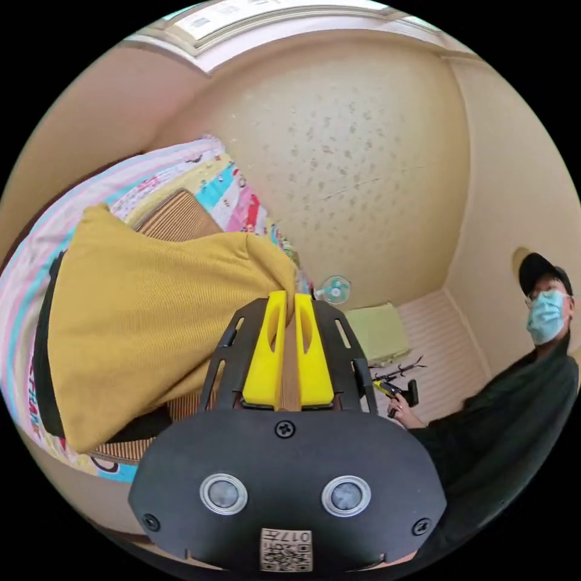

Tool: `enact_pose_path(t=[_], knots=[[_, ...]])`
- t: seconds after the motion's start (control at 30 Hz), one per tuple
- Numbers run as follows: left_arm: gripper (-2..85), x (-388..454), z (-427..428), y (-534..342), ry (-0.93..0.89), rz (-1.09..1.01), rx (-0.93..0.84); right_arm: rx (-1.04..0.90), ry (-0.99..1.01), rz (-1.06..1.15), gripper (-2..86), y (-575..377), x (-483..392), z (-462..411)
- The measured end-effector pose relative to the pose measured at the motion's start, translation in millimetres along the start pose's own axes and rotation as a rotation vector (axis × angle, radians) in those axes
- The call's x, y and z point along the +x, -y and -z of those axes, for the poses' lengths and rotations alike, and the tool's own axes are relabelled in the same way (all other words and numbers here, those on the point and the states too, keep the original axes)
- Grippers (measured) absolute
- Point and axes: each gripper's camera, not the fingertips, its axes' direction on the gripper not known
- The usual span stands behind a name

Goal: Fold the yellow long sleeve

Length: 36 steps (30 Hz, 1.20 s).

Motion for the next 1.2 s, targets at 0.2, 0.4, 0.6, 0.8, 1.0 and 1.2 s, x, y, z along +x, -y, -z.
enact_pose_path(t=[0.2, 0.4, 0.6, 0.8, 1.0, 1.2], knots=[[0.5, 167.0, 69.2, -21.8, -0.392, -0.510, 0.071, 0.021, 0.336, 0.423, 2.3, 9.0, -33.8, 32.5], [0.2, 246.7, 70.5, -39.0, -1.039, -0.663, 0.194, 0.087, 0.537, 0.693, 6.7, -7.1, -39.1, 77.9], [0.1, 323.8, 3.4, -89.3, -1.568, -0.607, 0.075, 0.092, 0.524, 0.779, 10.0, -38.3, -3.2, 81.8], [0.2, 416.4, -71.8, -174.2, -1.896, -0.496, -0.179, -0.002, 0.730, 0.601, 13.9, -53.6, 75.0, 38.2], [0.3, 448.2, -113.6, -251.3, -2.058, -0.292, -0.293, -0.086, 1.266, 0.403, 17.6, -38.0, 178.2, 5.3], [0.2, 457.2, -129.0, -298.3, -2.037, -0.275, -0.340, -0.205, 1.208, 0.774, 20.3, -98.9, 137.4, -5.4]])
